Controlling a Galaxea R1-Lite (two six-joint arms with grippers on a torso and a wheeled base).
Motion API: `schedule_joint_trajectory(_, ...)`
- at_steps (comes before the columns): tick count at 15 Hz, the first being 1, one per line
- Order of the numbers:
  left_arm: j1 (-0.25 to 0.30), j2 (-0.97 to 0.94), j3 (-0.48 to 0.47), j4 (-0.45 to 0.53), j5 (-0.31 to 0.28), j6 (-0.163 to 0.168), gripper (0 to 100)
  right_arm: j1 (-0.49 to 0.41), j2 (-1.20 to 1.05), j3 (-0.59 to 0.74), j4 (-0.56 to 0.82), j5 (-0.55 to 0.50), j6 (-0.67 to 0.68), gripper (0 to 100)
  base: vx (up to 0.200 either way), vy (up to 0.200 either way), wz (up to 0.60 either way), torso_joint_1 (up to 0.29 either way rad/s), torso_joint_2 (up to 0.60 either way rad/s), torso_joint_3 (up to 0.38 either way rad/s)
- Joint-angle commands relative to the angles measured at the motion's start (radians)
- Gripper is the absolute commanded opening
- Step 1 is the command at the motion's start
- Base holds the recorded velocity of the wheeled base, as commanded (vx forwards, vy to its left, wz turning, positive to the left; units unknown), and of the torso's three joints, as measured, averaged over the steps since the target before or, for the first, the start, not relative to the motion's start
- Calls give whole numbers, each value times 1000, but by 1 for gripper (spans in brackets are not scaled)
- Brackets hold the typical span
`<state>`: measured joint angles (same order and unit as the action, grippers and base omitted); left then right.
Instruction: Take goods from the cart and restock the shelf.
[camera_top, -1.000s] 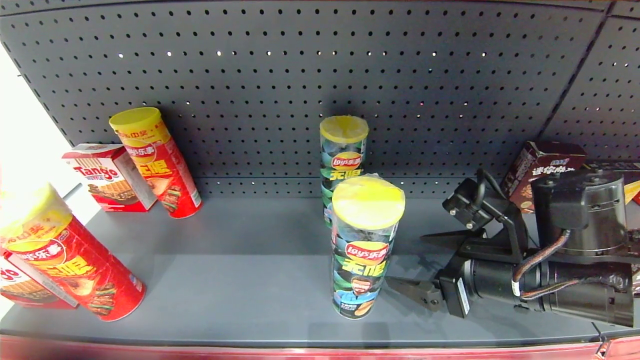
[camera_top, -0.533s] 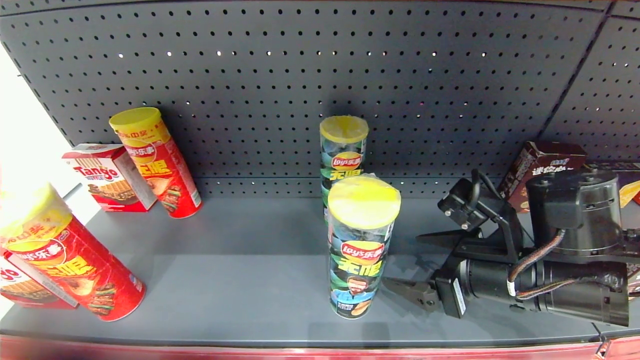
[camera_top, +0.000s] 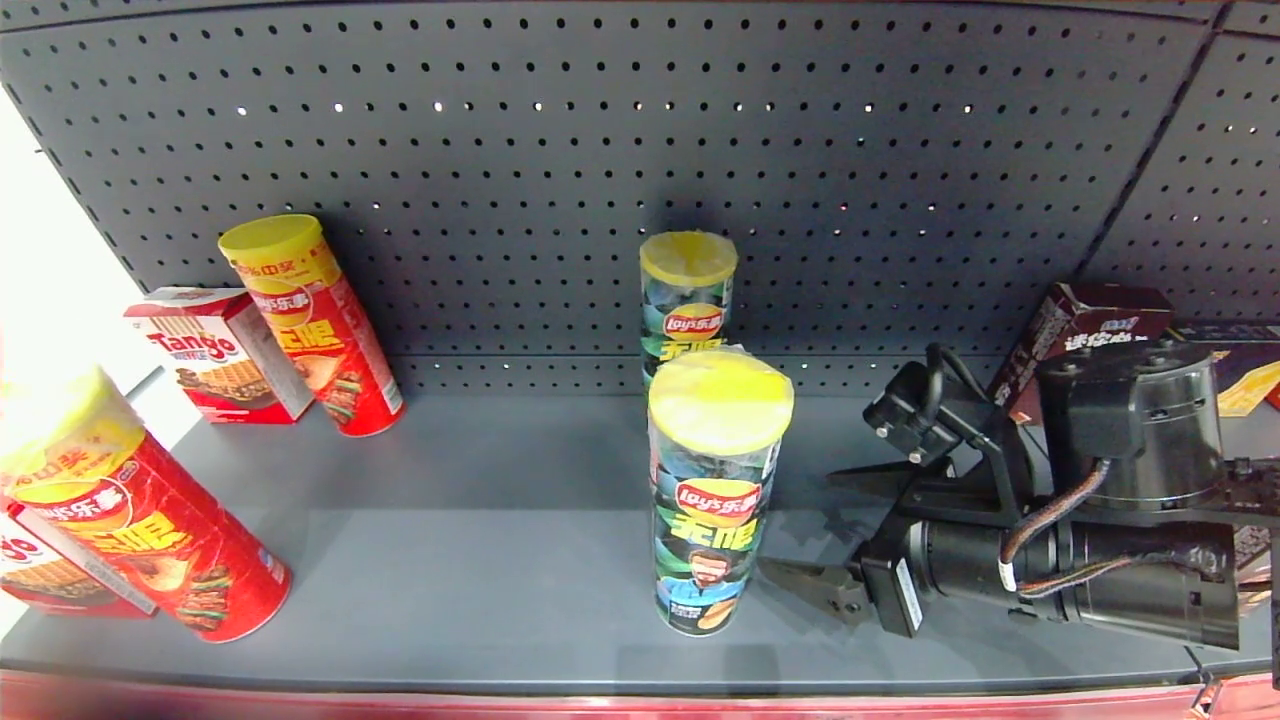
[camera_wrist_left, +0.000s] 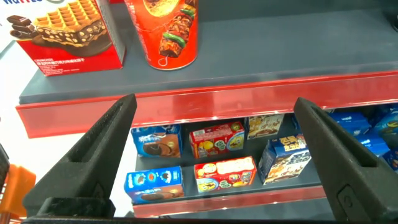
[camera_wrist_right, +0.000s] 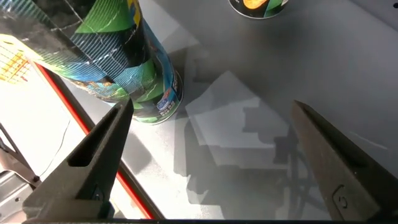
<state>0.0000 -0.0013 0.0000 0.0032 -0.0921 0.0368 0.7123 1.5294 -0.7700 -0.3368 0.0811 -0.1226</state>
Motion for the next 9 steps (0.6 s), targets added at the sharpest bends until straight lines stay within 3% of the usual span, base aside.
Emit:
schedule_joint_trajectory(1,0,1,0,0,0,0,100,-2,-5,0,-1,0,0,100,0,0,0,0,0,0)
schedule_joint_trajectory(9,0,1,0,0,0,0,100,4,8,-8,-1,0,0,100,0,0,0,0,0,0)
